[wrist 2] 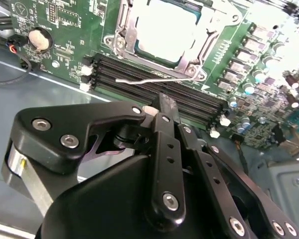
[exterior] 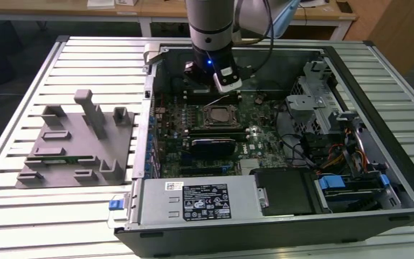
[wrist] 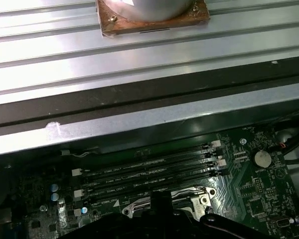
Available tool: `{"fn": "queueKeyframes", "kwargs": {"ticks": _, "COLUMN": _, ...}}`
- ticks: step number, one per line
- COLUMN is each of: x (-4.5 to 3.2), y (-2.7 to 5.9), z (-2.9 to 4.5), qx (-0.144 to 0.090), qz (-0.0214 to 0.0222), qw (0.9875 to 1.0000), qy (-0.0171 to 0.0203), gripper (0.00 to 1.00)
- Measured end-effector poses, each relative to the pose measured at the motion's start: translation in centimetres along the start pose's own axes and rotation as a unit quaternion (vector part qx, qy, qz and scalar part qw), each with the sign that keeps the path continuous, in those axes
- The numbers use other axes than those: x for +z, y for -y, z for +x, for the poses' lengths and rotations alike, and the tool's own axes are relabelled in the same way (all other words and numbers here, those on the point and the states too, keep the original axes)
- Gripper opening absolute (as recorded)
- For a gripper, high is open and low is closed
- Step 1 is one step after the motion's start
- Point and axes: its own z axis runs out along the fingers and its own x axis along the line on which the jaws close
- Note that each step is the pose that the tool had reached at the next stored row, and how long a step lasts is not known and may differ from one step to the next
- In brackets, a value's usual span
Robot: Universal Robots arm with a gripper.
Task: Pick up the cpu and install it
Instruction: 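Install the first cpu locking lever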
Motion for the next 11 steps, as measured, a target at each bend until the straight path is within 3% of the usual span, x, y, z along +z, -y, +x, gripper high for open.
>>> {"fn": "queueKeyframes", "kwargs": {"ticks": 4, "x": 0.34, "y": 0.14, "z": 0.03, "qx": -0.001, "qz": -0.0022, "qw": 1.0000, "qy": 0.0058, "gripper": 0.11}}
{"fn": "queueKeyframes", "kwargs": {"ticks": 11, "x": 0.76, "y": 0.25, "z": 0.04, "qx": -0.005, "qz": -0.0080, "qw": 0.9998, "qy": 0.0201, "gripper": 0.11}}
